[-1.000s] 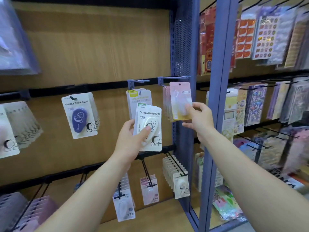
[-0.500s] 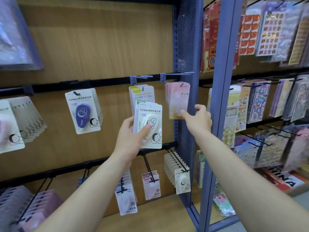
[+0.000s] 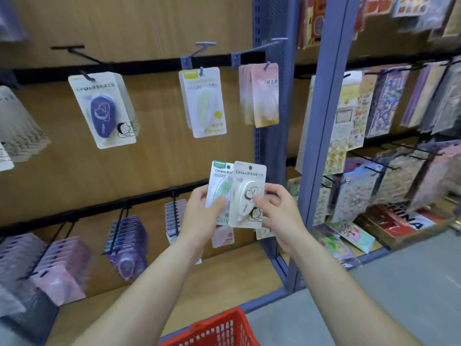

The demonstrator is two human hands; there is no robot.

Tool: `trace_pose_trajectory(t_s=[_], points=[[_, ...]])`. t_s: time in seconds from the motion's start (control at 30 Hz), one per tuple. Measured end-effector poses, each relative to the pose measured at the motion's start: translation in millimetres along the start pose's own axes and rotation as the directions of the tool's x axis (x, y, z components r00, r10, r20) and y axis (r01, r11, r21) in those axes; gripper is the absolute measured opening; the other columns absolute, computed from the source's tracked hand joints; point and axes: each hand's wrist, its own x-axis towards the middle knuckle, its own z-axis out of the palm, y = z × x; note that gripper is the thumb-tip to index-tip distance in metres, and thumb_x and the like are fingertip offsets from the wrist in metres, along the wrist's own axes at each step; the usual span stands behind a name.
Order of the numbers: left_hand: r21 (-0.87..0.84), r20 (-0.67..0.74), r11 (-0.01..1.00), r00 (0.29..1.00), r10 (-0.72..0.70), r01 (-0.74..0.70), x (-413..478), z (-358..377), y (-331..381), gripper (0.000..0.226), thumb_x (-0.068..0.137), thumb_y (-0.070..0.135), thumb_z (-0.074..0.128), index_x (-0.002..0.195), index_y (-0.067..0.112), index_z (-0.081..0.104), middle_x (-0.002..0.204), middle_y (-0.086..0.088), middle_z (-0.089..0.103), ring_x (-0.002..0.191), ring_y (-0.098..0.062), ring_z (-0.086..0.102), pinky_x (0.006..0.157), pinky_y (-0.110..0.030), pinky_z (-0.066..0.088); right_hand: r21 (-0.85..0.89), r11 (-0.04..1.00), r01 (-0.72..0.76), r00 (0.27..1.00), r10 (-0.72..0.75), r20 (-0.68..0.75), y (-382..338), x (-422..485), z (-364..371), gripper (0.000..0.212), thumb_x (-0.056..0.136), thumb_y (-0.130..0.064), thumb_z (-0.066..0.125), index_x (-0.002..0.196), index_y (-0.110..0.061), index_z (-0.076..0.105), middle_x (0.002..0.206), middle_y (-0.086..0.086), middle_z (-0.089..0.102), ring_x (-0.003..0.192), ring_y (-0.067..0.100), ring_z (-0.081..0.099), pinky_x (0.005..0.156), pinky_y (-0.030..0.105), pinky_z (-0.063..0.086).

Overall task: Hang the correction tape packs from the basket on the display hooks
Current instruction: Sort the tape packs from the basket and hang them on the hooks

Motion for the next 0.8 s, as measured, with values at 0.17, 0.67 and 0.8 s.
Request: trace_pose_trajectory(t_s=[0.17,0.67,0.8], points=[[0.051,-0.026,0.984,0.985,-0.171,0.172,-12.8,4.1,-63.4,0.03,0.095,0.008,0.068,0.121,0.016,0.056,0.114,-0.003,0.075,0.088,-0.018,0.076,0.058,-0.022,0.058,-0.28,0.94,-0.194,0.981,0.192,-0.034,66.6,-1.2,-55.3,0.016,0.099,-0.017,0.064,0.113,-0.02,0.056,0.11,0.004,0.073,0.097,0.018,0.072,0.075,0.036,0.059],[0.123,0.028,0.957,0.963,-0.268,0.263,4.1,22.3,-146.6,0.027,0.091,0.001,0.072,0.112,0.01,0.059,0.111,-0.005,0.076,0.094,-0.021,0.076,0.076,-0.036,0.063,-0.294,0.93,-0.219,0.974,0.191,-0.121,130.3,64.6,-76.0,0.02,0.104,-0.018,0.056,0.123,-0.017,0.051,0.113,0.002,0.067,0.097,0.013,0.067,0.063,0.025,0.049],[0.115,0.037,0.961,0.966,-0.256,0.25,11.4,24.1,-149.6,0.026,0.092,0.002,0.072,0.112,0.012,0.058,0.108,0.0,0.077,0.091,-0.014,0.076,0.07,-0.026,0.061,-0.3,0.931,-0.206,0.975,0.169,-0.146,142.9,71.3,-76.3,0.022,0.105,-0.021,0.054,0.126,-0.021,0.053,0.11,0.005,0.068,0.095,0.011,0.067,0.067,0.026,0.05]])
